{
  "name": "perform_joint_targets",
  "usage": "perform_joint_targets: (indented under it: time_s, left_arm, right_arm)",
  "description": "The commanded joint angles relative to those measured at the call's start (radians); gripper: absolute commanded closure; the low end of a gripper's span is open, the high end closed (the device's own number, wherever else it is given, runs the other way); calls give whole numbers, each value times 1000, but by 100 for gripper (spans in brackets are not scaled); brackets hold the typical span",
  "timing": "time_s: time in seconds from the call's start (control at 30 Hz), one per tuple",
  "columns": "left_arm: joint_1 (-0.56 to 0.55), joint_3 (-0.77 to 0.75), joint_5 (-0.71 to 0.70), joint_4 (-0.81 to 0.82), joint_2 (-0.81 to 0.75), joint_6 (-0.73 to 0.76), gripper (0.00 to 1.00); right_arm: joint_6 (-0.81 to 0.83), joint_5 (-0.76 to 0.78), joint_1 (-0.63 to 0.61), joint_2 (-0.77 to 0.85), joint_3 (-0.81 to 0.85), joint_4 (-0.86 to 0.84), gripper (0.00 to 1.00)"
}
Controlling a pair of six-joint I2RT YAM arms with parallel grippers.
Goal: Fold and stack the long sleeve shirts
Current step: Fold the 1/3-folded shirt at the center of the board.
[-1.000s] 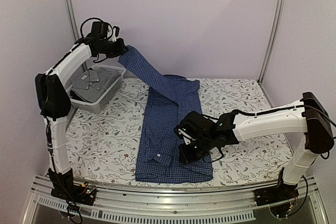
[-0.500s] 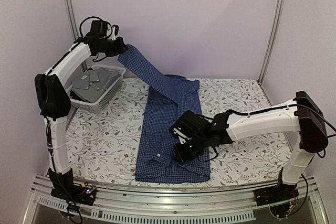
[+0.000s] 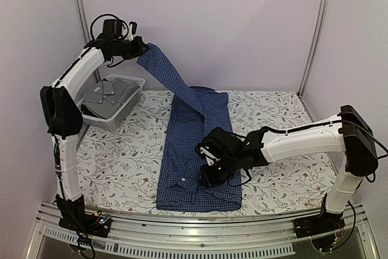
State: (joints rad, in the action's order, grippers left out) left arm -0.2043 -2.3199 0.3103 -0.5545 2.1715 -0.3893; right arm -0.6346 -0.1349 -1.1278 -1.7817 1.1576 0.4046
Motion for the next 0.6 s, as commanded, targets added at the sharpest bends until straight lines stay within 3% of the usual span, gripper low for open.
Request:
perform_joint_targets:
  time_s: [0.0, 0.57]
  left_arm:
    - [9, -32, 24, 42, 36, -15, 93]
    - [1, 46, 70, 43, 33, -3, 92]
  right_arm:
    - [1, -11, 12, 11, -12, -33, 100]
    - [34, -113, 13, -23, -63, -86, 100]
